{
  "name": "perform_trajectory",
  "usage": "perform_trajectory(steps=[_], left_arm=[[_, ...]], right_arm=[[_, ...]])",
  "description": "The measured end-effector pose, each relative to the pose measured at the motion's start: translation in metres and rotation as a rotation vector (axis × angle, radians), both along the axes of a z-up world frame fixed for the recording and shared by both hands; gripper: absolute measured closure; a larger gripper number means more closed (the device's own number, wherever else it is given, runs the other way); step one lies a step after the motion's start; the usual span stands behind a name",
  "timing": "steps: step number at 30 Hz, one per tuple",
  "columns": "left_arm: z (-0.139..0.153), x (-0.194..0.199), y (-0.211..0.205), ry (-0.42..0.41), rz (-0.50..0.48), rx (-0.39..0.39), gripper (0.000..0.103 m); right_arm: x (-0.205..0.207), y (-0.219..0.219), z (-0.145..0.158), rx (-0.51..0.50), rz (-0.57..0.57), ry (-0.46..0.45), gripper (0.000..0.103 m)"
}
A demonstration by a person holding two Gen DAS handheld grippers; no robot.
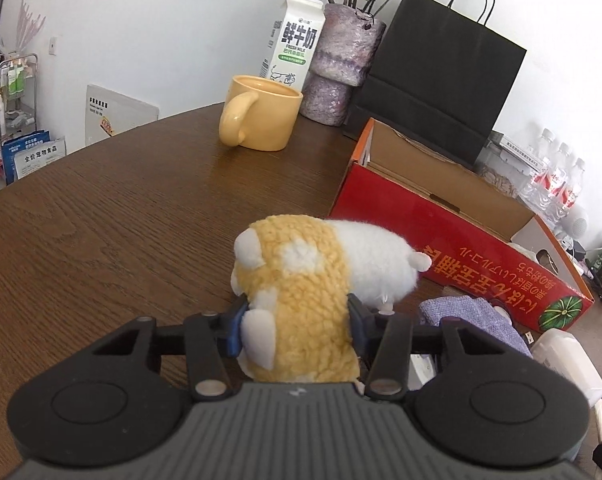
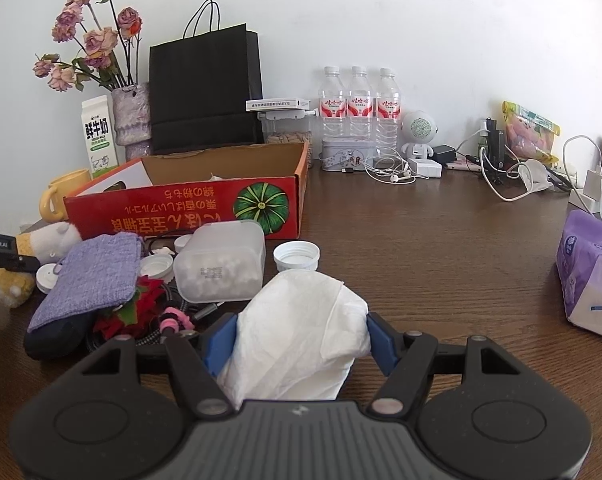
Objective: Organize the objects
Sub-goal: 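Carry the plush toy and tissue into the box and release both grippers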
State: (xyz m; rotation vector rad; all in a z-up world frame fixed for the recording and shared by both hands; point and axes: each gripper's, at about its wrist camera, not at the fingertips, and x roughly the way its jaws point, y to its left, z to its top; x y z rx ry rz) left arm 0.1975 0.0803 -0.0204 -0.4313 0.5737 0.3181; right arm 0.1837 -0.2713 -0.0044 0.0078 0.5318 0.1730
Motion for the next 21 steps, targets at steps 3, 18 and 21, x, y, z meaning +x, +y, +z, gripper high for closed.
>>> perform_trajectory(steps=[3,18,21], left_arm=[[0.0,-0.007,0.007,-0.004,0.015,0.011,0.054],[0.002,-0.049,0.022,-0.02,0.001,0.044,0.054],[0.004,-0.054,0.023,-0.032,-0.003,0.042,0.054]], right_arm=[[0.0,0.0,0.0,0.0,-0.001,0.0,0.035],[-0.001,0.0,0.0,-0.011,-0.011,-0.006,0.035],[-0.004,0.0,0.001,-0.009,-0.013,-0.025,0.035]])
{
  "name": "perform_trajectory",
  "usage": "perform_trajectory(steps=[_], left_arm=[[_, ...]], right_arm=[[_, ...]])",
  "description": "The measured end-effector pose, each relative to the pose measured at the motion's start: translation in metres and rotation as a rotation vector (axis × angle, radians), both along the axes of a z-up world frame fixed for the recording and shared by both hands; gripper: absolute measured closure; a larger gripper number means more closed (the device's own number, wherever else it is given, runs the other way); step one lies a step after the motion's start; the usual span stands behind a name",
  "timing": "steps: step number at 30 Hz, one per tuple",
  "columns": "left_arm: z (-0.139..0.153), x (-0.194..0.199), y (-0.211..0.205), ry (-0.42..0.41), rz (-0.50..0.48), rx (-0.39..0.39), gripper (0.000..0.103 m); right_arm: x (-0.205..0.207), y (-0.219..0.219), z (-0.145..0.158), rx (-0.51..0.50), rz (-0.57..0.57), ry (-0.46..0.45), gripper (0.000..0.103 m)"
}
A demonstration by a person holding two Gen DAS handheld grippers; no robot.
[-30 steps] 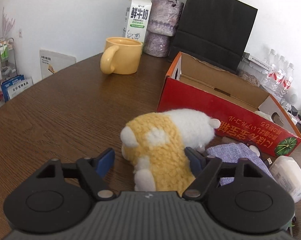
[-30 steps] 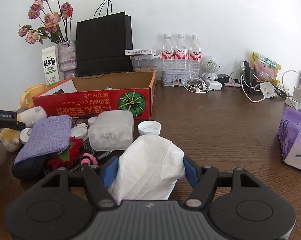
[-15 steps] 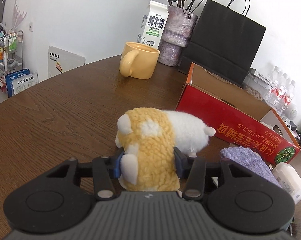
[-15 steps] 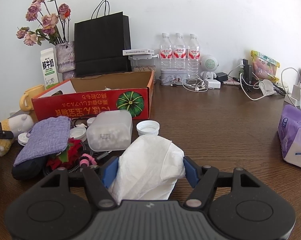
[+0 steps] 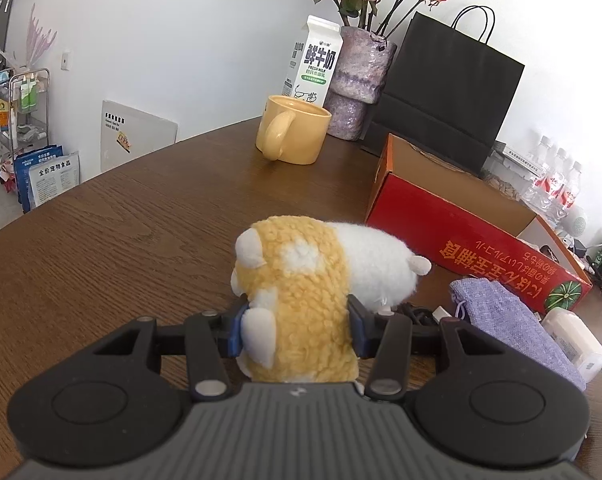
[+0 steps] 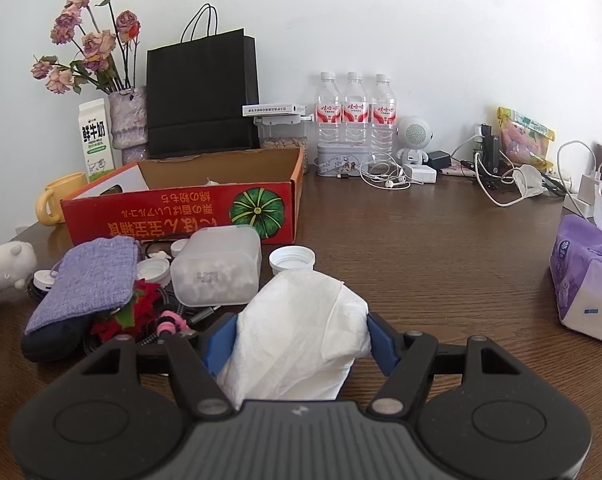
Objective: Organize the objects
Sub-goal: 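Carry the plush toy and tissue into the box and release both grippers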
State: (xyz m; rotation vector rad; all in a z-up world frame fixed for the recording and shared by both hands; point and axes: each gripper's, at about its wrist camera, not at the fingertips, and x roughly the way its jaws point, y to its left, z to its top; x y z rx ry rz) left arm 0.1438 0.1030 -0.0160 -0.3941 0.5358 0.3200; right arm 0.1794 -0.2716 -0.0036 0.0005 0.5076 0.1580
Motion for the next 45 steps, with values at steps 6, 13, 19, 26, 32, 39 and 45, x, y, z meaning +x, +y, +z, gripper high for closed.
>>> perform_trajectory(steps=[6,13,19,26,32,39,45], left_arm=[[0.012,-0.009,0.0,-0.044,-0.004,0.008,0.054],[0.031,-0.006,-0.01,-0.088,-0.034,0.042,0.054],[0.048,0.012,-0.025,-0.113,-0.077,0.075,0.054],[0.07,0.045,-0.048,-0.17,-0.151,0.106,0.054],[0.089,0.082,-0.059,-0.206,-0.204,0.133,0.054],[0.099,0.136,-0.063,-0.189,-0.271,0.177,0.054],[0.088,0.181,-0.064,-0.142,-0.297,0.19,0.054]], right_arm=[[-0.009,-0.001,0.005,0.008,0.004,-0.061,0.035],[-0.009,0.009,0.016,0.022,0.047,-0.109,0.035],[0.003,0.022,0.036,0.034,0.087,-0.16,0.035],[0.031,0.041,0.06,0.032,0.122,-0.212,0.035],[0.068,0.067,0.078,0.029,0.158,-0.247,0.035],[0.122,0.095,0.086,0.016,0.189,-0.251,0.035],[0.167,0.111,0.088,0.038,0.191,-0.241,0.035]])
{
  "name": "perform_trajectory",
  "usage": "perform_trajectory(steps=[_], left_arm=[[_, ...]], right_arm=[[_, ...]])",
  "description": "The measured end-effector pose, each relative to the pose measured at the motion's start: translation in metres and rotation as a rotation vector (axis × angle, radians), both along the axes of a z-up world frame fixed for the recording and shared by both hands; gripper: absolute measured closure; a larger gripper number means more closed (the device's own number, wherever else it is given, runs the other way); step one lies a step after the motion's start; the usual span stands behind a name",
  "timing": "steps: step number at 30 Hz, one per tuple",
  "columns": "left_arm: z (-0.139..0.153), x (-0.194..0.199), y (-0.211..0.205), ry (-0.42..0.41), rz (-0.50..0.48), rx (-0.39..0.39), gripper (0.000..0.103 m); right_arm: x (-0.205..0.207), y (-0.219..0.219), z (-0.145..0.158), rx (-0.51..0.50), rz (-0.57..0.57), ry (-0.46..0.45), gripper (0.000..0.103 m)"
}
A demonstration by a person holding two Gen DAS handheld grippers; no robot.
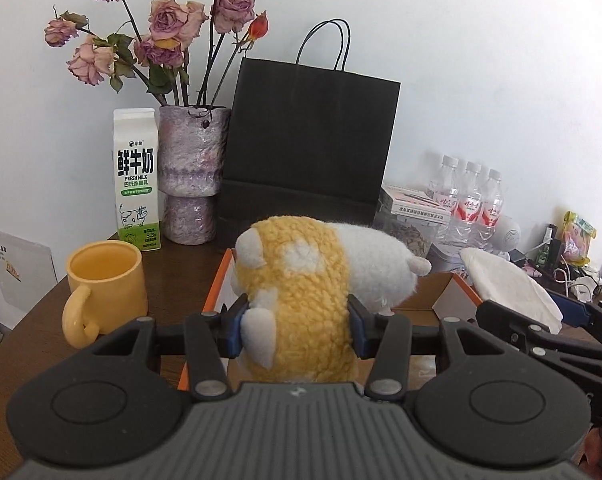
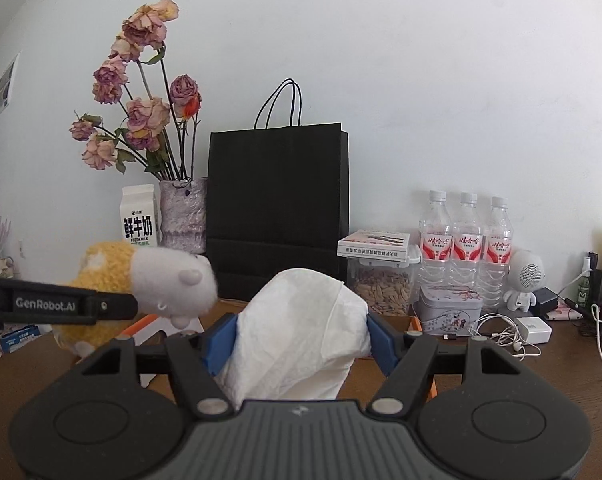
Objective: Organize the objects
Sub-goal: 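Carry the plush toy and tissue into the box and release both grippers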
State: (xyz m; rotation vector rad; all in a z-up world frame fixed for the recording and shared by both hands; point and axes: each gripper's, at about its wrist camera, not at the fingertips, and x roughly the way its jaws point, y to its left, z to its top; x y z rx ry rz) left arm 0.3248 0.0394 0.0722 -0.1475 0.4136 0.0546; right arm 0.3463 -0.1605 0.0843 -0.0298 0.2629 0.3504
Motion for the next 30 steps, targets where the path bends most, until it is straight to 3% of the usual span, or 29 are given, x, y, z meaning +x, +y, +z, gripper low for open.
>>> perform_trajectory(steps=[11,19,22,24,25,26,27,30], left_arm=[[-0.015,0.057,0.003,0.055,-0.016,0.032,0.054],[-0.032,0.072,0.0,0.111,-0.035,0.057,0.054],[-0.034,0.073,0.002,0.114,-0.033,0.047,0.051],[-0.035,0.073,0.0,0.109,-0.024,0.053,0.046],[-0.035,0.072,0.0,0.103,-0.02,0.057,0.033],[-0.035,0.071,-0.001,0.095,-0.014,0.062,0.01],[-0.033,0.069,-0.003,0.078,-0.006,0.072,0.001],[-0.029,0.065,-0.006,0.047,0.008,0.097,0.0]], right_arm=[[0.056,0.015,-0.02,-0.045,0.013,0.112,0.035],[0.068,0.015,-0.032,-0.072,-0.001,0.161,0.034],[0.07,0.016,-0.035,-0.083,-0.005,0.175,0.028],[0.071,0.016,-0.036,-0.086,-0.007,0.184,0.024],[0.071,0.016,-0.036,-0.084,-0.012,0.188,0.018],[0.071,0.015,-0.035,-0.083,-0.016,0.19,0.01],[0.071,0.015,-0.035,-0.082,-0.021,0.19,0.007],[0.07,0.014,-0.032,-0.077,-0.026,0.18,0.002]])
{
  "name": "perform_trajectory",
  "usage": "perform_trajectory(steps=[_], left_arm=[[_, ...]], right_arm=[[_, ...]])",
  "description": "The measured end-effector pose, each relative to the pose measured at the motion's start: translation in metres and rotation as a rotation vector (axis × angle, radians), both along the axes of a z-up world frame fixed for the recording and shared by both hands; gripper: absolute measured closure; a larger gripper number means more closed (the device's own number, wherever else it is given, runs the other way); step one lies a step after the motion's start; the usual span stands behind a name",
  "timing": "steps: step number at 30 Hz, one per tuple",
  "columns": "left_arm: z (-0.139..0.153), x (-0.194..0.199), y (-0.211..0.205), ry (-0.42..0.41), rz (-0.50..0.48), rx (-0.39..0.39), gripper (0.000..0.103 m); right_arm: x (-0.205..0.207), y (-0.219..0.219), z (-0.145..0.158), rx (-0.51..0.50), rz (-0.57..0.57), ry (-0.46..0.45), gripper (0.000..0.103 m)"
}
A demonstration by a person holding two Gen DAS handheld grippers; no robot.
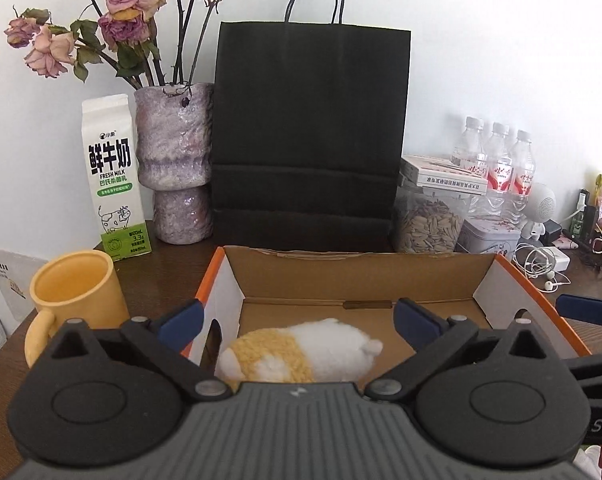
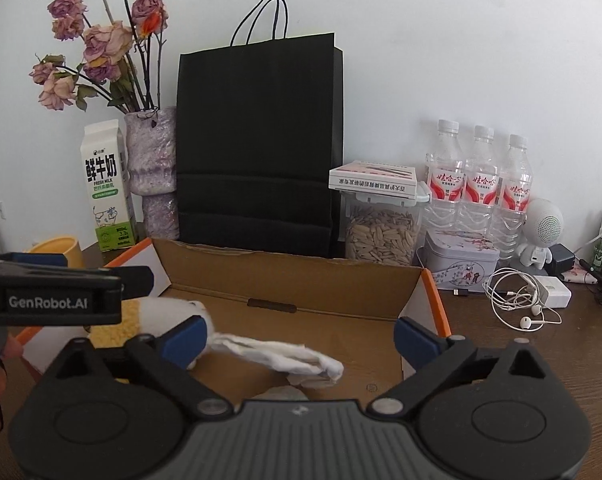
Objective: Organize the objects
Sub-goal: 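Carry the plush toy and tissue into the box and release both grippers, then move both tools back toward the remaining items on the table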
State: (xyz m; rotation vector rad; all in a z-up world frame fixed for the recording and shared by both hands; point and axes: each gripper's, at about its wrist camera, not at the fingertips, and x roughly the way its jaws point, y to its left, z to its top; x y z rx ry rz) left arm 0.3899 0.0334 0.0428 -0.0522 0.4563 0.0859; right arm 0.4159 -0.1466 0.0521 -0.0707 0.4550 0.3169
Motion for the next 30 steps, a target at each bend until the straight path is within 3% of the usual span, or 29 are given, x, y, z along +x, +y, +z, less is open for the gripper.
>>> perform_trajectory(steps=[14,30], left_arm=[[0.003,-0.009,-0.002,-0.013,-0.004,-0.006,0.0],[0.011,-0.06,0.003,-0.038,0.004,0.003,0.0]], right_arm=[[-0.015,0.004,0.006,-0.008,0.029,-0.032,0.0],[-0.067,-0.004,0.012,-0.057,0.076,-0.09,0.0]])
